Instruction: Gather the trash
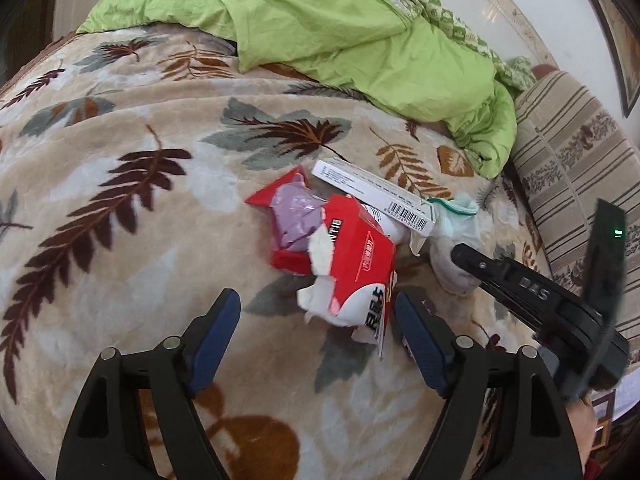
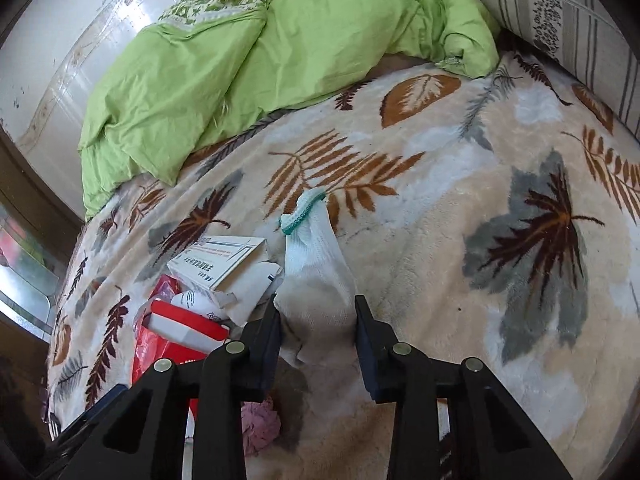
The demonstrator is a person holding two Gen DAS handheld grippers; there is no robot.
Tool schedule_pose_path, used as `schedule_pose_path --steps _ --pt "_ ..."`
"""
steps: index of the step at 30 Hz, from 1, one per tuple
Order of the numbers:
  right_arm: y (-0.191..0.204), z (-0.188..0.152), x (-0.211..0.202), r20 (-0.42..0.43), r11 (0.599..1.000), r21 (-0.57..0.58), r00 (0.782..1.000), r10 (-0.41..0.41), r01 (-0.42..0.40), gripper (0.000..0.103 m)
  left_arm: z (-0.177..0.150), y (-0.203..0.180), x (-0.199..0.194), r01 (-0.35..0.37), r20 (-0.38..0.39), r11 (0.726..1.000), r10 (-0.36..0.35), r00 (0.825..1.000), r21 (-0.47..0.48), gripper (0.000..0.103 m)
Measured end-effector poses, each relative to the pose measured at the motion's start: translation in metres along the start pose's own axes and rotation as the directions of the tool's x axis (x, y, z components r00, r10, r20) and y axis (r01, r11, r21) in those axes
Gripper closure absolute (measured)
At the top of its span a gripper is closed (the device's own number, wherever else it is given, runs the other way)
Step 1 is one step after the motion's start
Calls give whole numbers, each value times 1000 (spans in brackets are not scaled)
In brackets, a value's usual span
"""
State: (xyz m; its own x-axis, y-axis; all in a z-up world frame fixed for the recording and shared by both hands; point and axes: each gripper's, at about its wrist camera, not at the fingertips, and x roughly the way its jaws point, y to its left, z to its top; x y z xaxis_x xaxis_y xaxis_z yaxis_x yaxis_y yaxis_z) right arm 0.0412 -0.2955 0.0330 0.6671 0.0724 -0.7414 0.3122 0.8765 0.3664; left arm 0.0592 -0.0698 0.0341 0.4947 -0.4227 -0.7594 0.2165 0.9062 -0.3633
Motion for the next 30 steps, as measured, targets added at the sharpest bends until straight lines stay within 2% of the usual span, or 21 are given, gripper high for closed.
schedule_pose_path --steps 3,5,7,8,9,10,12,16,19,22,26,30 --pt "-5 -3 -3 2 1000 7 1000 -9 9 67 0 -8 21 -18 -38 1000 18 999 8 24" --pt "-7 -4 -5 -1 1000 20 1000 -6 6 67 0 -12 29 -38 -33 999 39 999 14 29" --pt "-6 -5 -9 1 1000 14 1000 -2 2 67 0 -17 30 -29 -29 999 30 999 35 64" --pt "-4 -6 -12 7 1000 5 1000 -7 6 67 0 -18 29 -8 -36 999 9 999 33 69" --pt "-3 -7 -16 14 1000 -4 1000 -9 9 67 -1 -19 26 -6 -28 999 7 1000 37 79" --pt "-1 -8 -19 20 1000 -9 1000 -8 8 67 -2 -22 22 -16 -16 998 16 1000 54 84" --pt "0 -12 -29 33 1000 -7 999 -6 7 67 -7 -26 12 -45 13 995 44 999 94 90" --pt "5 -26 -53 45 999 9 998 34 -35 67 -15 -18 -9 -35 31 997 33 999 73 91" --pt "14 -45 -70 51 998 -21 997 56 -55 67 -24 -8 -30 -25 41 998 23 999 62 92" --pt "25 -72 -84 21 994 -59 995 95 -93 67 -31 0 -55 -12 61 998 8 998 65 92" --pt "40 -100 -101 -7 985 -94 990 142 -142 67 -50 7 -90 -50 89 993 40 995 104 92" --pt "56 -126 -105 -53 974 -148 985 166 -172 67 -83 11 -118 -115 100 981 100 990 155 92"
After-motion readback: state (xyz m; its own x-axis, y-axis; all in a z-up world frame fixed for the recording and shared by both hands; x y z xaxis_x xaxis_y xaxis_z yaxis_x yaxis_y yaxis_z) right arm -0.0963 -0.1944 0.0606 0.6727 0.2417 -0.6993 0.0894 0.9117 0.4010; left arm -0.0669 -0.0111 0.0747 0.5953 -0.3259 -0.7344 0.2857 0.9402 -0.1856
